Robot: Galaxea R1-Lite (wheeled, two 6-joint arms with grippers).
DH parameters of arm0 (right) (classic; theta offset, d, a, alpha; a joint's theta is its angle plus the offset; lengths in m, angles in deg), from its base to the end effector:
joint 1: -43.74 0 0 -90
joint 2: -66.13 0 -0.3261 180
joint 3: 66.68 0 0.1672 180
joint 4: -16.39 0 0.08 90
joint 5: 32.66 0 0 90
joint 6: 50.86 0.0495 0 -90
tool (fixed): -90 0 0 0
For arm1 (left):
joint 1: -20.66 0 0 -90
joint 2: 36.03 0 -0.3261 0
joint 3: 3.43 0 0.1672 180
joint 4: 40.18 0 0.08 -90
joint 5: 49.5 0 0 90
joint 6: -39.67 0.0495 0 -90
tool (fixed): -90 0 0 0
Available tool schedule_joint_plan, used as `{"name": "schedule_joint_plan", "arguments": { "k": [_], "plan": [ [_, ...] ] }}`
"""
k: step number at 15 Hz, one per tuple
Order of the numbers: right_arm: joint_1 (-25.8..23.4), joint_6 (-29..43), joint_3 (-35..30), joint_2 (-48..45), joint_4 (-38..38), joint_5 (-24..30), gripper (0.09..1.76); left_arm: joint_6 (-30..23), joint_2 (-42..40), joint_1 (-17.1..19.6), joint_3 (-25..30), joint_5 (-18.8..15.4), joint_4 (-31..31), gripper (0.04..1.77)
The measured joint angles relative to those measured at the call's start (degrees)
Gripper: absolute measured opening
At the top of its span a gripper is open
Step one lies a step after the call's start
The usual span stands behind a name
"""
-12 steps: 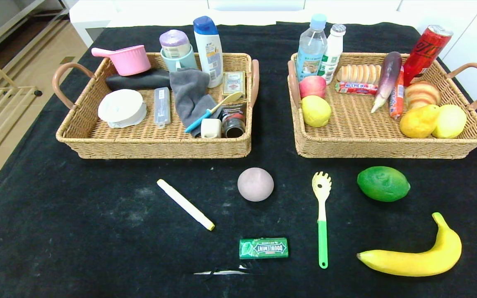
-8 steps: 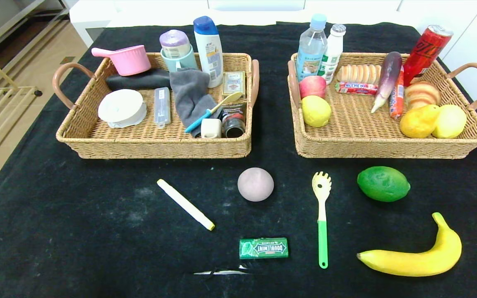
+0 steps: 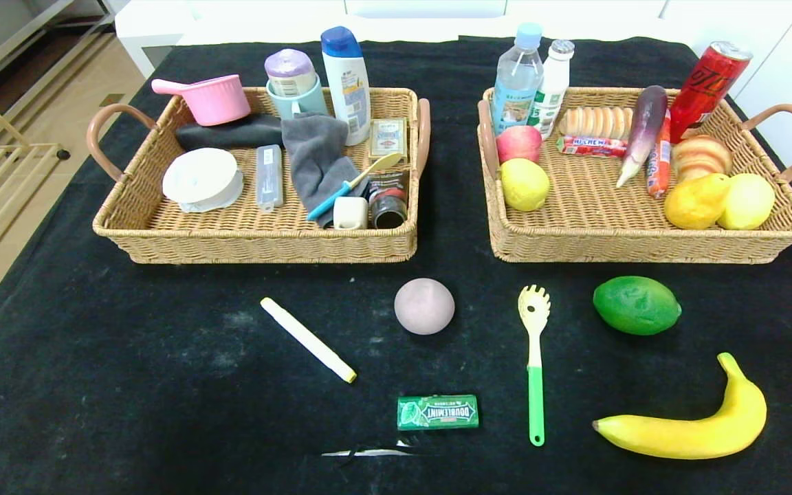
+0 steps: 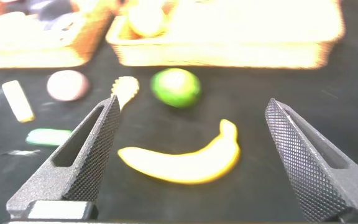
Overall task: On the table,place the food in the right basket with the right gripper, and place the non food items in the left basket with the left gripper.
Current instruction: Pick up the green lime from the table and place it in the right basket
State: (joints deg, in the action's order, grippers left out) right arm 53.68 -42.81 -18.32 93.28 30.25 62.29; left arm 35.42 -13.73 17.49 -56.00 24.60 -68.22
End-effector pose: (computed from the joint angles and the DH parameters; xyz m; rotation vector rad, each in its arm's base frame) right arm -0.0067 0.0032 0.2258 0.1451 -0.1101 0.2681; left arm -0.0305 -0.0119 0.2130 -0.0691 -0.0265 -0.3341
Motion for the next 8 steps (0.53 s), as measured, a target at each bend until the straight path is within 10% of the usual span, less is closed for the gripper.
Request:
{"name": "schedule_joint_plan", "arguments": {
  "k": [8],
  "plan": [
    [16.4,-0.4,12.9,21.6,-2.1,2.4,1.71,1.5,28.4,-24.4,-10.0,-0.6,11.6,1.72]
  ]
}}
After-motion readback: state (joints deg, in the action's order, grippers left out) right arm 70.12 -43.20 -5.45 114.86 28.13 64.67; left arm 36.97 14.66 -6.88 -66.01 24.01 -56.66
